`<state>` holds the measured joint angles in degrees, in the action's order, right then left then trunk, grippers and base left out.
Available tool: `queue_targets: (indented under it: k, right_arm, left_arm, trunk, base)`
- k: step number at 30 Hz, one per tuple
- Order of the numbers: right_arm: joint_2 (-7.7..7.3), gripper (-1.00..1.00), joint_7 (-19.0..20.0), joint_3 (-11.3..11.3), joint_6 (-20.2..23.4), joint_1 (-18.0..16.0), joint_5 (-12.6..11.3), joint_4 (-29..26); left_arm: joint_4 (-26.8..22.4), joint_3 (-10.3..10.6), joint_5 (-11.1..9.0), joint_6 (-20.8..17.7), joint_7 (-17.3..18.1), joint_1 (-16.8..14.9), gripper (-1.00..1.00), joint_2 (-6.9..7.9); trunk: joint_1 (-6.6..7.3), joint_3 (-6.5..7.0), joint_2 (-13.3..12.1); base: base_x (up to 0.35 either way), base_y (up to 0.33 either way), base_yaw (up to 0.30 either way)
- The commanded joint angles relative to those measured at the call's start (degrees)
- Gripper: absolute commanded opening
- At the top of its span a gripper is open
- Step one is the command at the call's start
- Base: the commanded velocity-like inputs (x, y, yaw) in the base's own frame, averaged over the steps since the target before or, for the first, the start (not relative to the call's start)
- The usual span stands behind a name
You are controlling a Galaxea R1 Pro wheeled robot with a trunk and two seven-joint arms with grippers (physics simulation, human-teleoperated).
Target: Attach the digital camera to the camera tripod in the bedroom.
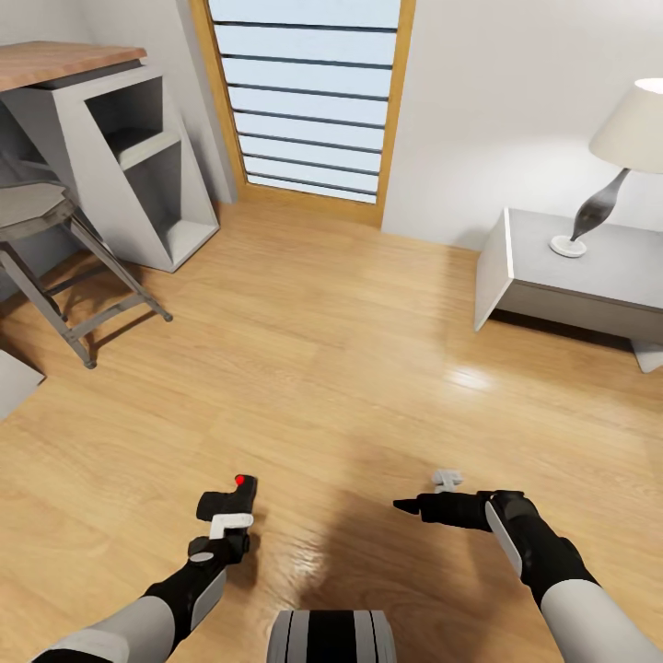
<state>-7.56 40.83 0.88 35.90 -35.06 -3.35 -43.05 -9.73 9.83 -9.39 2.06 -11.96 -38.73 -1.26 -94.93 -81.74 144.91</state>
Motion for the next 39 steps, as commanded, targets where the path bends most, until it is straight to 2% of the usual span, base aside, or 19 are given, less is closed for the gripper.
queue_targets:
  k: [1, 11, 29, 33, 39]
  right_arm:
    - [0.0, 1.0, 0.02, 0.09, 0.47, -0.01, -0.34, -0.05]
    - [0.0, 1.0, 0.02, 0.09, 0.41, -0.01, -0.34, -0.07]
    - [0.0, 1.0, 0.01, 0.09, 0.41, -0.01, -0.34, -0.02]
    - [0.0, 1.0, 0.0, 0.09, 0.4, -0.01, -0.34, -0.02]
    - [0.0, 1.0, 0.0, 0.09, 0.4, -0.01, -0.34, -0.02]
  left_arm:
    - [0.09, 0.49, -0.55, 0.22, -0.26, -0.03, 1.0, 0.01]
    - [1.54, 0.54, 0.82, 0.31, -0.26, -0.03, 1.0, -0.05]
    - [2.0, 0.5, 1.02, 0.59, -0.26, -0.03, 1.0, -0.17]
    - [2.4, 0.47, 1.03, 2.85, -0.26, -0.03, 1.0, -0.16]
    - [4.79, 0.52, 1.04, 9.35, -0.22, -0.03, 1.0, -0.15]
  trunk:
    - [0.01, -0.03, 0.01]
    - [0.01, -0.03, 0.01]
    - [0.01, -0.03, 0.01]
    - [0.01, -0.03, 0.01]
    - [0.01, -0.03, 0.01]
  base:
    - [0.0, 0.0, 0.0]
    - [0.0, 0.0, 0.0]
    - [0.0, 0.0, 0.0]
    - [0.0, 0.0, 0.0]
    - [0.0, 0.0, 0.0]
